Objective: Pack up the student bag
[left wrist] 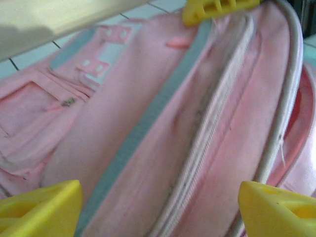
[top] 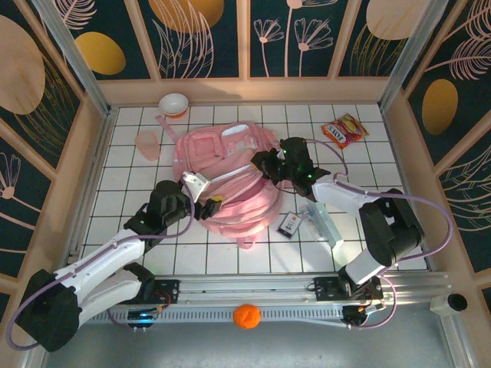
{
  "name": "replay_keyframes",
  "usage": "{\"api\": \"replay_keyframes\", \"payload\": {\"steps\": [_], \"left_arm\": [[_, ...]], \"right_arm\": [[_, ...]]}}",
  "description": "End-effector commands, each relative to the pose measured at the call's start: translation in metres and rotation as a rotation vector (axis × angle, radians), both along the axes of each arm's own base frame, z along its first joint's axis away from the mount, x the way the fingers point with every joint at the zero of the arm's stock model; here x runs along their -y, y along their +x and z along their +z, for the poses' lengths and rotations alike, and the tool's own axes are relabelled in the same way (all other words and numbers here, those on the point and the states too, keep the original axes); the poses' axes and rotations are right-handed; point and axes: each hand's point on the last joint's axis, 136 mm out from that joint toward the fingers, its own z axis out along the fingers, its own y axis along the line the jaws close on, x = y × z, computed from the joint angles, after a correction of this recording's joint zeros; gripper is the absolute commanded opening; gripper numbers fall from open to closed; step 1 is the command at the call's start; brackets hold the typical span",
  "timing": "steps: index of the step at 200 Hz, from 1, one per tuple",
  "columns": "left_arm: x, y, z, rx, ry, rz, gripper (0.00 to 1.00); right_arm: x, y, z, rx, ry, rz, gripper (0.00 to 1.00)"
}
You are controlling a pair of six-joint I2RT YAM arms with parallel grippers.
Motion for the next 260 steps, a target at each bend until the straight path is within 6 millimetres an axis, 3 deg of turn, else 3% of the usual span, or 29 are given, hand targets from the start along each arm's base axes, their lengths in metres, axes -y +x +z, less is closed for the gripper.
{"api": "replay_keyframes", "payload": {"steps": [1, 37, 85, 108, 153, 165, 179, 201, 210, 228, 260], "left_arm": [[0.01, -0.006, -0.004, 0.006, 0.026, -0.091, 0.84], [0.027, 0.003, 0.0, 0.025, 0.057, -0.172, 0.92], [0.031, 0.031, 0.012, 0.123, 0.067, -0.116, 0.87], [0.033, 0.044, 0.02, 0.148, 0.051, -0.081, 0.69], [0.04, 0.044, 0.047, 0.189, -0.034, -0.095, 0.14], [0.039, 0.042, 0.053, 0.197, -0.053, -0.09, 0.0], [0.039, 0.04, 0.06, 0.208, -0.074, -0.091, 0.0], [0.039, 0.036, 0.069, 0.224, -0.103, -0.093, 0.0], [0.039, 0.036, 0.074, 0.24, -0.113, -0.094, 0.0], [0.04, 0.038, 0.08, 0.263, -0.124, -0.087, 0.0], [0.043, 0.049, 0.08, 0.265, -0.119, -0.057, 0.0]], "right_arm": [[-0.006, 0.013, 0.07, 0.21, 0.098, 0.016, 0.0], [-0.007, 0.015, 0.074, 0.213, 0.124, 0.009, 0.0], [-0.014, 0.015, 0.085, 0.229, 0.135, 0.022, 0.0], [-0.02, 0.011, 0.083, 0.222, 0.13, 0.029, 0.0], [-0.02, 0.009, 0.07, 0.168, 0.133, 0.016, 0.0], [-0.019, 0.009, 0.068, 0.155, 0.131, 0.01, 0.03], [-0.018, 0.01, 0.065, 0.138, 0.129, -0.001, 0.09], [-0.021, 0.003, 0.061, 0.092, 0.148, -0.02, 0.37], [-0.025, -0.002, 0.059, 0.062, 0.16, -0.019, 0.44], [-0.033, -0.013, 0.05, -0.003, 0.164, -0.022, 0.51], [-0.048, -0.027, 0.055, -0.019, 0.189, -0.016, 0.55]]}}
